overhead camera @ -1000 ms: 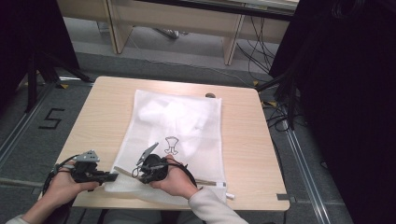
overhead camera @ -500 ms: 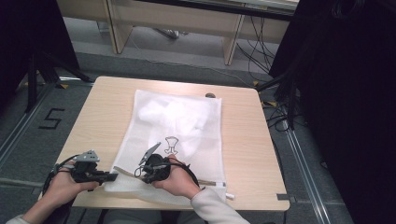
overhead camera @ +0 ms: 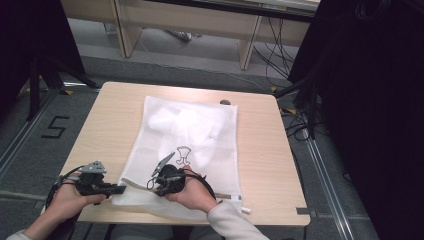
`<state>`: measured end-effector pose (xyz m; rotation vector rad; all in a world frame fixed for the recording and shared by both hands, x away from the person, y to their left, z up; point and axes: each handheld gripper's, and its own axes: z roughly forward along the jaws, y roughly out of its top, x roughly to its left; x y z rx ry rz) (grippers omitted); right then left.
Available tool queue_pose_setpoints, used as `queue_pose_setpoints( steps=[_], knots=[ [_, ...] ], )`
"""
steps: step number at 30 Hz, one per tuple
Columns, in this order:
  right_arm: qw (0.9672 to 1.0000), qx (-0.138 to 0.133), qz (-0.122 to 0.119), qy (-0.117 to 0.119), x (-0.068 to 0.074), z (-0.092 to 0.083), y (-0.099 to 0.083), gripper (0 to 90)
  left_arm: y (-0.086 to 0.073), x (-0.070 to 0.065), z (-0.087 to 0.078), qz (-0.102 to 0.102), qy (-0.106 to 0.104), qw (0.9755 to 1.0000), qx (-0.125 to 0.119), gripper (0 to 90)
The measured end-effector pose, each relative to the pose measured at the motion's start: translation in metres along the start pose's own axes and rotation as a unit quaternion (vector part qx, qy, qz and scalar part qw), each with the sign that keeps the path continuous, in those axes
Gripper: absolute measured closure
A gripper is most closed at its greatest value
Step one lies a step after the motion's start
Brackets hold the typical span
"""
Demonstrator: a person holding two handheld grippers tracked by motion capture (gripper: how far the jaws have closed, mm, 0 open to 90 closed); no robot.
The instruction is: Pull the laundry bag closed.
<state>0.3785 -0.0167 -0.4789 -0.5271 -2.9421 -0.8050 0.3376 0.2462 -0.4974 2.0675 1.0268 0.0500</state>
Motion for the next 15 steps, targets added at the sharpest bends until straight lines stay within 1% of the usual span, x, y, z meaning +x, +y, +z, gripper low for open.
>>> queue_pose_setpoints(
  steps=[1, 3, 6, 7, 8, 9, 12, 13, 14, 15],
  knots=[
    [1.0000, 0.000, -0.005, -0.004, -0.0007, -0.0003, -0.0002, 82.2, 0.0000, 0.0001, 0.0000, 0.000, 0.001, 1.0000, 0.000, 85.7],
    [1.0000, 0.004, 0.003, -0.004, -0.0002, -0.0018, -0.0011, 82.2, 0.0000, 0.0000, 0.0000, 0.001, 0.001, 1.0000, 0.001, 85.7],
    [1.0000, 0.004, -0.004, -0.001, -0.0016, -0.0027, -0.0018, 82.2, -0.0001, 0.0006, 0.0002, 0.001, 0.000, 1.0000, 0.002, 85.7],
    [1.0000, 0.003, -0.001, -0.002, -0.0017, -0.0027, -0.0022, 82.2, -0.0001, 0.0008, 0.0002, 0.000, -0.004, 1.0000, 0.001, 85.6],
    [1.0000, 0.003, 0.002, -0.002, -0.0017, -0.0035, -0.0028, 82.2, 0.0000, 0.0006, 0.0002, 0.000, -0.003, 1.0000, 0.001, 85.7],
    [1.0000, 0.002, 0.000, -0.001, -0.0019, -0.0039, -0.0030, 82.3, 0.0001, 0.0004, 0.0002, 0.002, 0.001, 1.0000, 0.001, 85.6],
    [1.0000, 0.002, -0.001, -0.003, -0.0020, -0.0050, -0.0035, 82.2, 0.0000, 0.0007, 0.0001, 0.000, -0.004, 1.0000, 0.000, 85.7],
    [1.0000, 0.002, -0.001, -0.003, -0.0019, -0.0055, -0.0036, 82.2, 0.0000, 0.0001, 0.0000, 0.000, 0.001, 1.0000, 0.001, 85.7],
    [1.0000, 0.005, 0.004, -0.005, -0.0011, -0.0056, -0.0038, 82.2, 0.0000, 0.0004, 0.0001, 0.000, -0.001, 1.0000, 0.001, 85.6],
    [1.0000, 0.004, 0.000, -0.004, -0.0017, -0.0058, -0.0040, 82.2, 0.0000, 0.0007, 0.0002, 0.000, -0.004, 1.0000, 0.000, 85.7]
  ],
)
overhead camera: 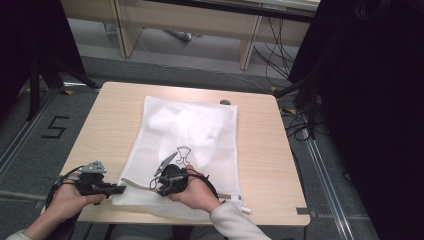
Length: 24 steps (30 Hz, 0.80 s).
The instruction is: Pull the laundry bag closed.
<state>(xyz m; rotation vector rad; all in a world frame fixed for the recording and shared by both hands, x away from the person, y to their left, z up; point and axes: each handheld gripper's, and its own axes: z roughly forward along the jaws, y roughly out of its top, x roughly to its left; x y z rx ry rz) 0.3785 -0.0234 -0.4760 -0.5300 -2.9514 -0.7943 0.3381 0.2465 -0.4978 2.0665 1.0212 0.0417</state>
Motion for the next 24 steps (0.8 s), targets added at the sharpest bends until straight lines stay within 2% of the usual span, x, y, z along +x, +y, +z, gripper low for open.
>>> queue_pose_setpoints(
  steps=[6, 7, 8, 10, 14, 16, 17, 20, 21, 24],
  knots=[
    [1.0000, 0.004, -0.001, 0.001, -0.0002, -0.0016, -0.0008, 82.2, 0.0001, -0.0006, -0.0005, 0.000, 0.005, 1.0000, 0.000, 85.7],
    [1.0000, 0.005, 0.000, 0.001, -0.0005, -0.0017, -0.0012, 82.2, -0.0001, -0.0002, -0.0001, -0.002, 0.000, 1.0000, -0.002, 85.7],
    [1.0000, 0.002, 0.001, 0.007, -0.0014, -0.0018, -0.0017, 82.2, 0.0002, -0.0005, -0.0004, -0.001, 0.003, 1.0000, 0.001, 85.7],
    [1.0000, 0.005, 0.008, -0.001, -0.0014, -0.0021, -0.0029, 82.2, 0.0002, -0.0005, -0.0003, -0.001, 0.003, 1.0000, 0.000, 85.7],
    [1.0000, 0.007, 0.004, 0.005, -0.0032, -0.0036, -0.0048, 82.2, 0.0001, 0.0000, -0.0003, 0.000, 0.002, 1.0000, 0.001, 85.7],
    [0.9999, 0.006, 0.011, -0.002, -0.0025, -0.0039, -0.0054, 82.2, -0.0001, -0.0004, -0.0002, -0.006, 0.004, 1.0000, 0.000, 85.7],
    [0.9999, 0.007, 0.011, -0.001, -0.0026, -0.0044, -0.0057, 82.2, 0.0001, 0.0003, -0.0003, 0.000, 0.002, 1.0000, 0.000, 85.7],
    [0.9999, 0.009, 0.005, 0.001, -0.0040, -0.0059, -0.0072, 82.3, -0.0005, 0.0000, 0.0002, -0.004, 0.004, 1.0000, -0.007, 85.7],
    [0.9999, 0.008, 0.013, -0.002, -0.0037, -0.0061, -0.0079, 82.2, -0.0002, -0.0003, 0.0000, -0.003, 0.007, 1.0000, -0.004, 85.7],
    [1.0000, 0.007, 0.005, -0.001, -0.0055, -0.0072, -0.0092, 82.2, 0.0000, 0.0001, -0.0004, -0.002, 0.006, 1.0000, -0.001, 85.7]
  ],
)
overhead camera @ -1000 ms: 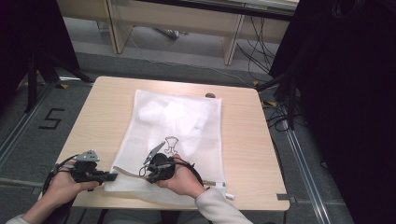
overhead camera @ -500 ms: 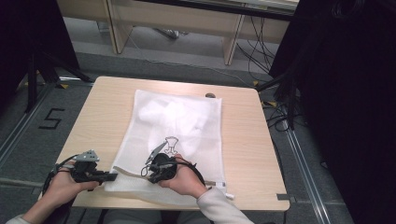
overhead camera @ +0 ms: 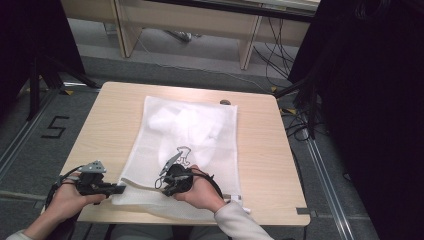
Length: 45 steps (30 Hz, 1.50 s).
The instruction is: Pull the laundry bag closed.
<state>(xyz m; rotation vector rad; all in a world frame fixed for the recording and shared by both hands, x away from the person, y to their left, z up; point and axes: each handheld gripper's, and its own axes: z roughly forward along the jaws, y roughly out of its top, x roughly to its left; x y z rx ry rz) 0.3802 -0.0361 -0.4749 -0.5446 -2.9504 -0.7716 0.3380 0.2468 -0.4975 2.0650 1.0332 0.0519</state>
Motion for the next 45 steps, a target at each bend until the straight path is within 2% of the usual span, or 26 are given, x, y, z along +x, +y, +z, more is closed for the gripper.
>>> queue_pose_setpoints(
  steps=[3, 5, 7, 9, 13, 14, 15, 16, 17, 18, 19, 21, 22, 23, 24, 26, 27, 28, 29, 30, 31, 32, 33, 39, 40, 45],
  knots=[
    [1.0000, 0.002, 0.008, 0.002, 0.000, -0.001, -0.001, 82.2, 0.000, 0.000, 0.000, -0.001, 0.000, 1.0000, 0.000, 85.7],
    [0.9999, 0.005, 0.009, -0.007, 0.000, -0.002, -0.001, 82.2, -0.001, 0.000, 0.001, -0.003, 0.001, 1.0000, -0.008, 85.7],
    [1.0000, 0.005, 0.004, -0.004, 0.000, -0.002, -0.002, 82.2, -0.001, 0.000, 0.002, -0.005, 0.000, 0.9999, -0.012, 85.7],
    [1.0000, 0.002, 0.005, -0.004, -0.001, -0.002, -0.004, 82.2, 0.000, 0.000, 0.000, -0.002, 0.000, 1.0000, -0.001, 85.7],
    [0.9999, 0.005, 0.007, -0.007, -0.001, -0.004, -0.005, 82.3, 0.000, 0.001, 0.000, -0.001, 0.002, 1.0000, -0.002, 85.7],
    [0.9999, 0.005, 0.009, -0.006, -0.002, -0.005, -0.005, 82.2, -0.001, 0.000, 0.001, -0.004, 0.002, 0.9999, -0.011, 85.7],
    [1.0000, 0.002, 0.005, -0.003, -0.002, -0.005, -0.006, 82.2, 0.000, 0.000, 0.000, -0.002, 0.004, 1.0000, -0.001, 85.7],
    [0.9999, 0.006, 0.011, -0.005, -0.002, -0.006, -0.006, 82.2, 0.000, 0.001, 0.000, -0.003, 0.001, 1.0000, -0.004, 85.7],
    [0.9998, 0.009, 0.007, -0.014, -0.003, -0.006, -0.007, 82.2, -0.001, 0.001, 0.001, -0.002, 0.003, 1.0000, -0.005, 85.7],
    [0.9998, 0.005, 0.015, -0.008, -0.002, -0.007, -0.007, 82.3, -0.001, 0.001, 0.000, -0.002, 0.003, 1.0000, -0.003, 85.7],
    [0.9999, 0.004, 0.011, -0.007, -0.003, -0.007, -0.008, 82.3, 0.000, 0.001, 0.000, -0.002, 0.001, 1.0000, 0.000, 85.7],
    [0.9999, 0.005, 0.011, -0.006, -0.004, -0.008, -0.009, 82.2, -0.001, 0.000, 0.001, -0.003, 0.004, 0.9999, -0.010, 85.7],
    [0.9998, 0.004, 0.016, -0.009, -0.003, -0.009, -0.010, 82.2, -0.001, 0.001, 0.001, -0.003, 0.003, 1.0000, -0.003, 85.7],
    [0.9998, 0.005, 0.017, -0.009, -0.003, -0.010, -0.010, 82.2, -0.001, 0.001, 0.001, -0.004, 0.002, 0.9999, -0.009, 85.7],
    [0.9999, 0.003, 0.011, -0.006, -0.004, -0.009, -0.010, 82.2, -0.001, 0.001, 0.001, -0.002, 0.004, 0.9999, -0.009, 85.7],
    [0.9998, 0.004, 0.016, -0.006, -0.004, -0.011, -0.011, 82.2, -0.001, 0.001, 0.001, -0.004, 0.004, 0.9999, -0.009, 85.7],
    [0.9998, 0.004, 0.018, -0.010, -0.004, -0.012, -0.012, 82.2, 0.000, 0.001, 0.000, -0.002, 0.004, 1.0000, -0.001, 85.7],
    [0.9999, 0.002, 0.016, -0.003, -0.004, -0.012, -0.012, 82.2, 0.000, 0.001, 0.000, -0.002, 0.005, 1.0000, -0.001, 85.7],
    [0.9997, 0.005, 0.020, -0.010, -0.004, -0.013, -0.013, 82.3, 0.000, 0.001, 0.000, -0.001, 0.004, 1.0000, 0.001, 85.7],
    [0.9999, 0.002, 0.010, -0.007, -0.005, -0.013, -0.013, 82.2, 0.000, 0.001, 0.000, -0.002, 0.001, 1.0000, 0.002, 85.7],
    [0.9998, 0.006, 0.015, -0.013, -0.005, -0.014, -0.014, 82.3, -0.001, 0.001, 0.001, -0.004, 0.004, 1.0000, -0.007, 85.7],
    [0.9999, 0.002, 0.010, -0.005, -0.005, -0.014, -0.014, 82.3, -0.001, 0.001, 0.001, -0.004, 0.004, 1.0000, -0.007, 85.7],
    [0.9998, 0.004, 0.019, -0.010, -0.004, -0.015, -0.014, 82.2, -0.001, 0.001, 0.001, -0.004, 0.003, 1.0000, -0.006, 85.7],
    [0.9999, 0.003, 0.012, -0.010, -0.005, -0.017, -0.016, 82.3, 0.000, 0.002, 0.000, -0.003, 0.001, 1.0000, 0.002, 85.7],
    [0.9999, 0.002, 0.013, -0.010, -0.005, -0.017, -0.016, 82.3, 0.000, 0.001, 0.000, -0.003, 0.006, 1.0000, -0.001, 85.7],
    [0.9998, 0.001, 0.015, -0.008, -0.006, -0.019, -0.018, 82.3, 0.000, 0.001, 0.000, -0.003, 0.003, 1.0000, 0.000, 85.8]
  ],
)
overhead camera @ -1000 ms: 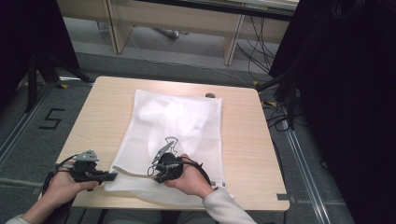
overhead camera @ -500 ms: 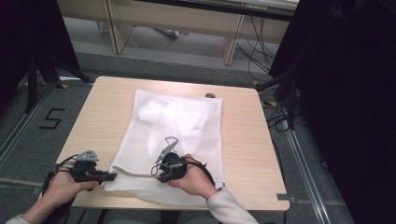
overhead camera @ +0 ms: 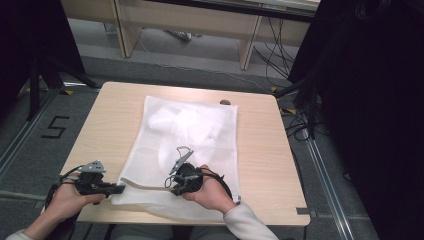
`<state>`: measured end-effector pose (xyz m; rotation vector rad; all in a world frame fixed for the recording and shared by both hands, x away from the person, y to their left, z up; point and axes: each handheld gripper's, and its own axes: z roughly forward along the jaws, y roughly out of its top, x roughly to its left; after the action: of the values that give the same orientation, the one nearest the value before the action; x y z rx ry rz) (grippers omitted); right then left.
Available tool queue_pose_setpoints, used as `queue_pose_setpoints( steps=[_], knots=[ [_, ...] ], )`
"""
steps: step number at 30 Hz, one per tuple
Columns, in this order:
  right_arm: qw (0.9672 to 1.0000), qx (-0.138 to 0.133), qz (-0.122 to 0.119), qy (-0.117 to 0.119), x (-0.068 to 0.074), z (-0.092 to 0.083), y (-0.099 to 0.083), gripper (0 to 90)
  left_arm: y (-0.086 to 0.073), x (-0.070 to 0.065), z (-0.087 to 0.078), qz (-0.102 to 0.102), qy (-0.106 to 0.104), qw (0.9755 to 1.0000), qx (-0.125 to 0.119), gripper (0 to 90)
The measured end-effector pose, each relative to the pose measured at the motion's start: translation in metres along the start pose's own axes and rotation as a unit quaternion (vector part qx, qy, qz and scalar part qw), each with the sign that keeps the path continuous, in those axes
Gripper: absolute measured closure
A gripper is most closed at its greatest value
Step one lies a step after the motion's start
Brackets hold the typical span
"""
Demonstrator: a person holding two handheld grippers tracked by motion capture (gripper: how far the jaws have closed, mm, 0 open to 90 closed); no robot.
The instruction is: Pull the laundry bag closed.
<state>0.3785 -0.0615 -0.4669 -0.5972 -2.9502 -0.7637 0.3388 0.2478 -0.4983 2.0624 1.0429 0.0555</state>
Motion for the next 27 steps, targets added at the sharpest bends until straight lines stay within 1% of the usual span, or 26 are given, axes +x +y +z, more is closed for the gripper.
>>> queue_pose_setpoints(
  steps=[1, 2, 3, 4, 5, 7, 8, 9, 10, 12, 13, 15, 16, 17, 18, 19, 20, 22, 25, 27],
  knots=[
    [1.0000, 0.001, 0.000, -0.003, 0.000, 0.000, 0.000, 82.3, 0.000, 0.000, 0.000, -0.001, 0.002, 1.0000, 0.001, 85.7],
    [1.0000, 0.001, 0.002, 0.000, 0.000, -0.001, -0.001, 82.3, 0.000, 0.000, 0.000, 0.000, -0.002, 1.0000, 0.001, 85.7],
    [1.0000, 0.003, 0.008, -0.001, 0.001, -0.002, -0.001, 82.3, 0.000, 0.000, 0.000, 0.001, -0.002, 1.0000, 0.002, 85.7],
    [1.0000, 0.004, 0.007, -0.002, 0.001, -0.002, -0.002, 82.3, 0.000, 0.001, 0.000, 0.000, -0.005, 1.0000, 0.002, 85.7],
    [1.0000, 0.002, 0.002, 0.001, 0.000, -0.001, -0.002, 82.3, 0.000, 0.001, 0.000, 0.001, -0.002, 1.0000, 0.004, 85.7],
    [1.0000, 0.004, 0.002, 0.000, -0.001, -0.002, -0.003, 82.3, 0.000, 0.001, 0.000, 0.000, -0.004, 1.0000, 0.003, 85.8],
    [0.9999, 0.006, 0.011, -0.005, 0.000, -0.003, -0.004, 82.3, 0.000, 0.001, 0.000, -0.001, -0.004, 1.0000, 0.002, 85.7],
    [1.0000, 0.004, 0.003, 0.000, -0.001, -0.003, -0.005, 82.3, 0.000, 0.001, 0.000, -0.001, -0.005, 1.0000, 0.003, 85.7],
    [0.9999, 0.006, 0.010, -0.002, 0.000, -0.004, -0.006, 82.3, 0.000, 0.001, 0.000, -0.001, -0.005, 1.0000, 0.003, 85.7],
    [1.0000, 0.004, 0.006, -0.001, -0.001, -0.005, -0.007, 82.3, 0.000, 0.001, 0.000, 0.000, -0.004, 1.0000, 0.004, 85.7],
    [1.0000, 0.005, 0.008, -0.001, -0.001, -0.006, -0.007, 82.3, 0.000, 0.001, 0.000, -0.001, -0.004, 1.0000, 0.004, 85.7],
    [0.9999, 0.004, 0.008, -0.008, -0.002, -0.007, -0.009, 82.3, 0.000, 0.001, 0.000, -0.001, -0.004, 1.0000, 0.004, 85.7],
    [0.9999, 0.003, 0.010, -0.002, -0.002, -0.007, -0.009, 82.3, 0.000, 0.001, 0.000, 0.000, -0.002, 1.0000, 0.006, 85.8],
    [0.9999, 0.005, 0.010, -0.001, -0.002, -0.008, -0.010, 82.2, 0.000, 0.001, 0.000, 0.001, -0.001, 1.0000, 0.007, 85.8],
    [0.9999, 0.005, 0.011, -0.002, -0.002, -0.008, -0.011, 82.3, 0.000, 0.000, 0.000, 0.000, 0.001, 1.0000, 0.002, 85.8],
    [0.9999, 0.006, 0.011, -0.002, -0.003, -0.008, -0.011, 82.3, 0.000, 0.001, 0.001, 0.000, -0.001, 1.0000, 0.000, 85.8],
    [0.9999, 0.005, 0.011, -0.009, -0.003, -0.009, -0.012, 82.3, 0.000, 0.001, 0.000, 0.000, -0.002, 1.0000, 0.007, 85.8],
    [0.9999, 0.005, 0.010, -0.006, -0.004, -0.010, -0.013, 82.3, 0.000, 0.001, 0.000, -0.001, 0.000, 1.0000, 0.007, 85.8],
    [0.9999, 0.004, 0.013, -0.008, -0.004, -0.012, -0.015, 82.3, 0.000, 0.001, 0.000, -0.001, 0.000, 1.0000, 0.008, 85.8],
    [0.9999, 0.005, 0.015, -0.003, -0.004, -0.012, -0.016, 82.3, 0.000, 0.001, 0.000, -0.002, 0.001, 1.0000, 0.007, 85.8]
  ],
)
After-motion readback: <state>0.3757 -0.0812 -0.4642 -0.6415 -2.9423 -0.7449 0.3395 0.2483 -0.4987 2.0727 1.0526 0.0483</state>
